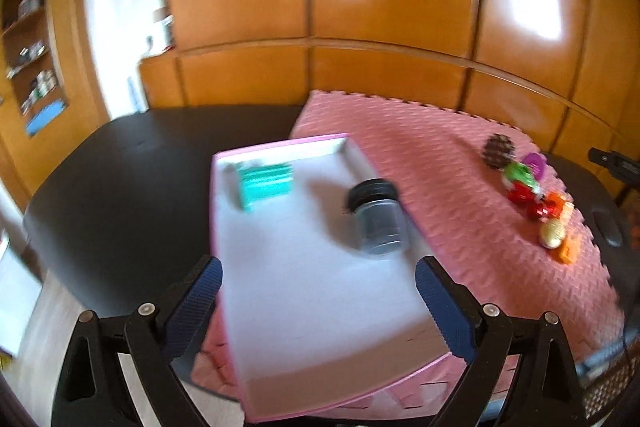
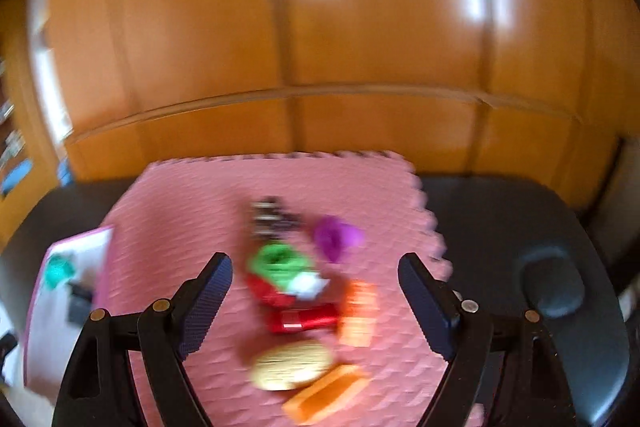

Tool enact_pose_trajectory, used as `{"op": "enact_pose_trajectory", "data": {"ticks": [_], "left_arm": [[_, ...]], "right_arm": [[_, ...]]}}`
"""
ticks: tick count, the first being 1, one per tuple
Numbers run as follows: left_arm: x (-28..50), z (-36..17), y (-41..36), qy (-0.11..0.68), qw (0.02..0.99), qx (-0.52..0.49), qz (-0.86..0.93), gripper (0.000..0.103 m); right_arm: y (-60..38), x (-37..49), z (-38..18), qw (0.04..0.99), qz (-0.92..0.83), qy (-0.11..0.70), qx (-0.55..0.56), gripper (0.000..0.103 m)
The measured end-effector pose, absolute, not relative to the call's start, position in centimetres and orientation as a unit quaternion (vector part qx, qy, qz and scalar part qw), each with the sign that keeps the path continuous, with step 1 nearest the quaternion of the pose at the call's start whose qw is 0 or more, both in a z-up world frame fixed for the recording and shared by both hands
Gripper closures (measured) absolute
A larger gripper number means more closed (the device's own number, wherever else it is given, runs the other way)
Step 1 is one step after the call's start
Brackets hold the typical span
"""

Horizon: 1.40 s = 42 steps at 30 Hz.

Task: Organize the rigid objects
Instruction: 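Move both tools back to the toys and grasp the yellow oval piece with left gripper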

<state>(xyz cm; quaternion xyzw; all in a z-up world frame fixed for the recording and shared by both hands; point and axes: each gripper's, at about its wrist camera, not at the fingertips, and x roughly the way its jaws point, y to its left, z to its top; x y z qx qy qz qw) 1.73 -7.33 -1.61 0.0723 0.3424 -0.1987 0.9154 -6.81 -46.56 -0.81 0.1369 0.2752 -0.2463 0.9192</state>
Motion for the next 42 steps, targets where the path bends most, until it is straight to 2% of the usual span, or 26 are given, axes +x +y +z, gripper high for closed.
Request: {"op": "enact_pose_trajectory", "data": {"ticks": [5,7,11,20,26,34,42], "left_arm": [[1.3,-1.2,-11.7,0.346,0.897,0.102,-0.255,0.005],[1.3,-1.5,-14.0,0.355,0.885,0.114,-0.279,0.005],[1.5,-2.7,-18.4,0.384,0.857,0.128,-0.32,0.007],[1.5,-5.6,-28.9,0.407,0.808,0.182,-0.385,0.033],[1.2,-6.5,-34.0,0.399,0.787,0.202,-0.424,0.044],[0.8,-7.9,-38.7,0.39,0.761,0.241,-0.459,0.043],[1.1,-9.4,-41.1,0.42,0.739,0.231,-0.472,0.043]], "right_arm": [[-52.2,-9.0,-4.4,0.886,-0.263,0.294,0.244,0.017],[-53.3,-9.9,-4.4,0.886,-0.242,0.265,0.292,0.017],[-53.2,-9.9,-4.7,0.884,-0.242,0.271,0.293,0.017],[-51.8,-8.4,-4.5,0.893,-0.229,0.292,0.253,0.017],[-52.5,-8.7,-4.7,0.889,-0.232,0.286,0.272,0.017],[-52.9,-8.7,-4.8,0.886,-0.228,0.284,0.287,0.017],[-53.7,-8.9,-5.3,0.876,-0.241,0.289,0.301,0.016]]}}
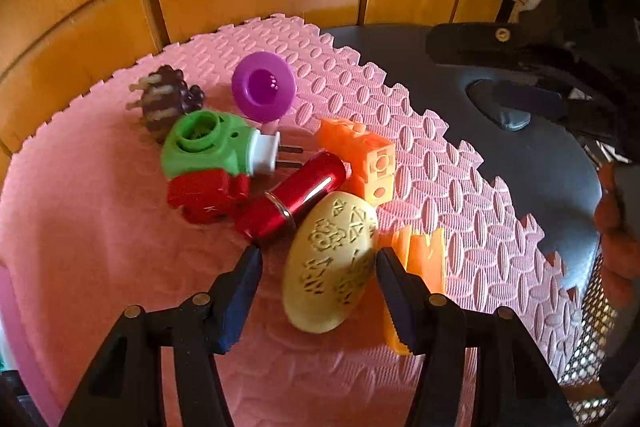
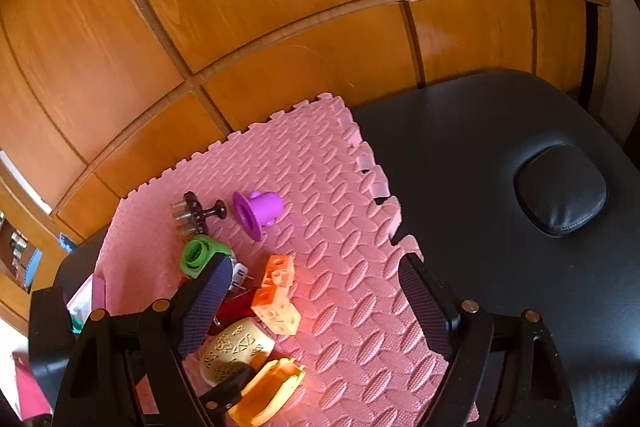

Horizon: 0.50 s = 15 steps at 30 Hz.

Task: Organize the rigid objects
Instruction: 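Move both tools back to the toys and grasp the yellow oval piece with left gripper, then lift the yellow oval piece with left gripper while right gripper grasps the orange clip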

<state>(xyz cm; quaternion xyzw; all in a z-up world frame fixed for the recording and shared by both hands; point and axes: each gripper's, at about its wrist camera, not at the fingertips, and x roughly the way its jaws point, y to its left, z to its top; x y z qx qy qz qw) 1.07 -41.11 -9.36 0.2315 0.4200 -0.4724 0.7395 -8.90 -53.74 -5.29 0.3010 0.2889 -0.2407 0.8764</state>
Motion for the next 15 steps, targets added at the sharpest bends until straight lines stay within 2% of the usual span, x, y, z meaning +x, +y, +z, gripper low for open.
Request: {"op": "enact_pose_trajectory", "data": {"ticks": [1,2,5,15], "left_arm": [[1.1,-9.5,-41.1,0.425,0.737,0.225,-0.475,0.044],[1.2,-9.7,-41.0,0.43,0.735,0.218,-0.476,0.054],[1.0,-9.8,-39.6,0.43,0.739,0.202,-0.477,0.061],[-0.4,-10.0,-30.9,0.426,0.767,0.168,-0.449,0.064]], "right_arm": [[-53.9,-9.0,-5.4,0.874,-0.243,0.29,0.305,0.016],[-54.1,-9.0,-5.6,0.87,-0.247,0.293,0.31,0.016],[-54.7,-9.0,-6.3,0.859,-0.257,0.307,0.32,0.016],[-54.2,-7.5,-8.2,0.842,-0.239,0.363,0.32,0.017]]}}
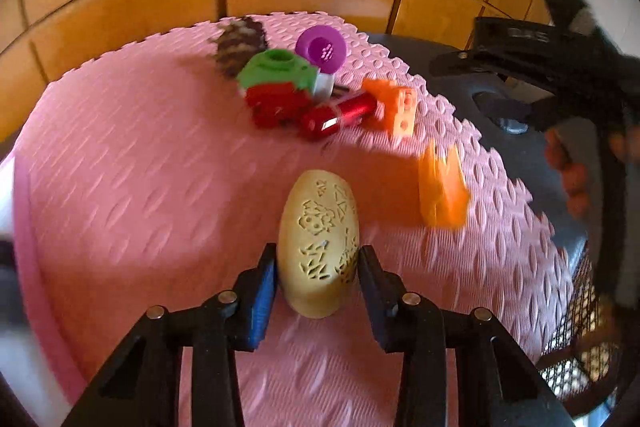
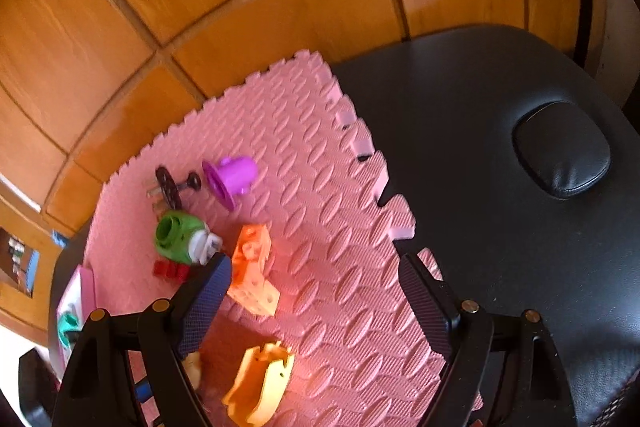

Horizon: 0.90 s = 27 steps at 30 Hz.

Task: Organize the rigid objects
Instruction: 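Lift the yellow oval piece with left gripper while right gripper grasps the orange clip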

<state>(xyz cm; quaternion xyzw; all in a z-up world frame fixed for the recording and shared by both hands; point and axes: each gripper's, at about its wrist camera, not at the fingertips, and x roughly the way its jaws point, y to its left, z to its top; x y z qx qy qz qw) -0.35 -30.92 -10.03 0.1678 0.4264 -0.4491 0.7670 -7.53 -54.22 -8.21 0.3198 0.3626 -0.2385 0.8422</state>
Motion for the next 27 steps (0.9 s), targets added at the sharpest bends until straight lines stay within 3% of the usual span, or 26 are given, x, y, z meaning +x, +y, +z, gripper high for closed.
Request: {"op": "enact_pose_trajectory", "data": {"ticks": [13,14,15,17,24,27], "left_arm": [[-0.1,-10.0,-29.0,0.425,0.767,0.143,-0.46,0.064],[0.1,-9.8,-29.0,0.43,0.765,0.142,-0.457,0.062],[0.1,-9.8,-29.4,0.429,0.77,0.149,-0.448,0.053],[0.3,-9.4,-29.4,0.417,0.785,0.159,-0.43,0.045],[1.7,-10.3,-31.4,0.425,0.782,0.175,-0.42,0.035],[1.0,-10.8,-31.9,0.396,0.796,0.2,-0.412,0.036]], "right_arm": [[-54.5,-6.3,-12.3,0.783,-0.272,0.467,0.309,0.016],[-54.3,-6.2,-12.3,0.783,-0.274,0.47,0.302,0.016],[-54.2,-6.2,-12.3,0.783,-0.276,0.472,0.297,0.016],[-54.0,-6.1,-12.3,0.783,-0.277,0.476,0.29,0.016],[-54.3,-6.1,-12.4,0.782,-0.274,0.476,0.295,0.016],[-54.3,-5.7,-12.6,0.782,-0.273,0.477,0.294,0.015]]}}
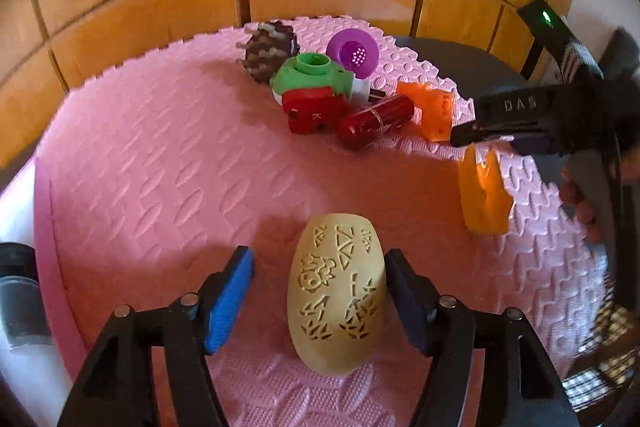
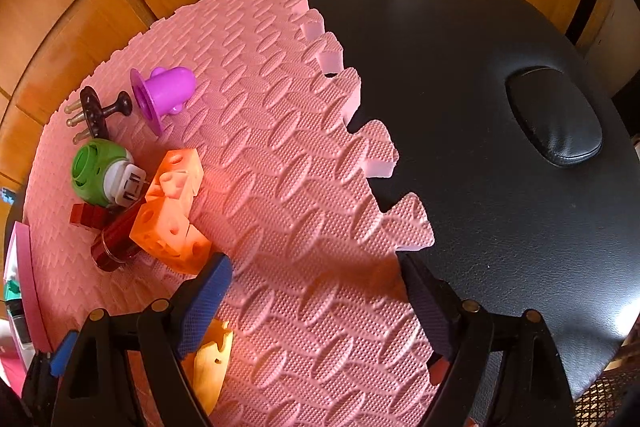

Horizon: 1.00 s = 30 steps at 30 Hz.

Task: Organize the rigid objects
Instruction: 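Lift the yellow oval piece with left gripper while right gripper grasps the orange clip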

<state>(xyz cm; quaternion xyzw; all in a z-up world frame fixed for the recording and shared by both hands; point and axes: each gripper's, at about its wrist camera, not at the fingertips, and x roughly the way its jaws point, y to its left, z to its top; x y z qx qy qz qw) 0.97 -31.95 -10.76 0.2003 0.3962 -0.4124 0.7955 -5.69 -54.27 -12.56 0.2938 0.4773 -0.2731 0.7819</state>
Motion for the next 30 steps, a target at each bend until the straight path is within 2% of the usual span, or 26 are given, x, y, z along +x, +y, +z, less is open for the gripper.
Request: {"op": "enact_pose_trajectory", "data": {"ticks": [2,4,5,6,9,13,16,20,30], "left_arm": [[0.8,-10.9,-31.7,0.388,0.801,0.197,-0.411,0.039],[1.0,-10.8,-31.4,0.385,0.808,0.19,-0.404,0.048],[1.2,-10.8,-31.0,0.383,0.812,0.185,-0.399,0.058],[1.4,-10.8,-30.5,0.384,0.816,0.179,-0.393,0.059],[1.2,-10.8,-29.7,0.378,0.821,0.169,-0.394,0.059],[1.0,-11.0,-29.0,0.372,0.824,0.162,-0.397,0.059],[0.8,-11.1,-28.8,0.368,0.825,0.161,-0.398,0.059],[0.8,-11.0,-28.8,0.368,0.824,0.154,-0.401,0.059],[0.8,-10.9,-28.4,0.371,0.824,0.14,-0.404,0.059]], "right_arm": [[-54.3,-5.6,-12.6,0.782,-0.272,0.477,0.296,0.014],[-54.4,-5.6,-12.7,0.783,-0.27,0.475,0.298,0.013],[-54.3,-5.6,-12.7,0.783,-0.27,0.475,0.297,0.013],[-54.3,-5.6,-12.7,0.783,-0.27,0.474,0.296,0.013],[-54.3,-5.6,-12.6,0.783,-0.27,0.474,0.297,0.013],[-54.2,-6.3,-12.0,0.781,-0.283,0.467,0.302,0.021],[-53.8,-7.2,-10.9,0.787,-0.288,0.452,0.305,0.021],[-51.5,-8.0,-8.7,0.812,-0.279,0.425,0.288,0.027],[-46.3,-6.3,-10.3,0.808,-0.253,0.475,0.24,0.031]]}}
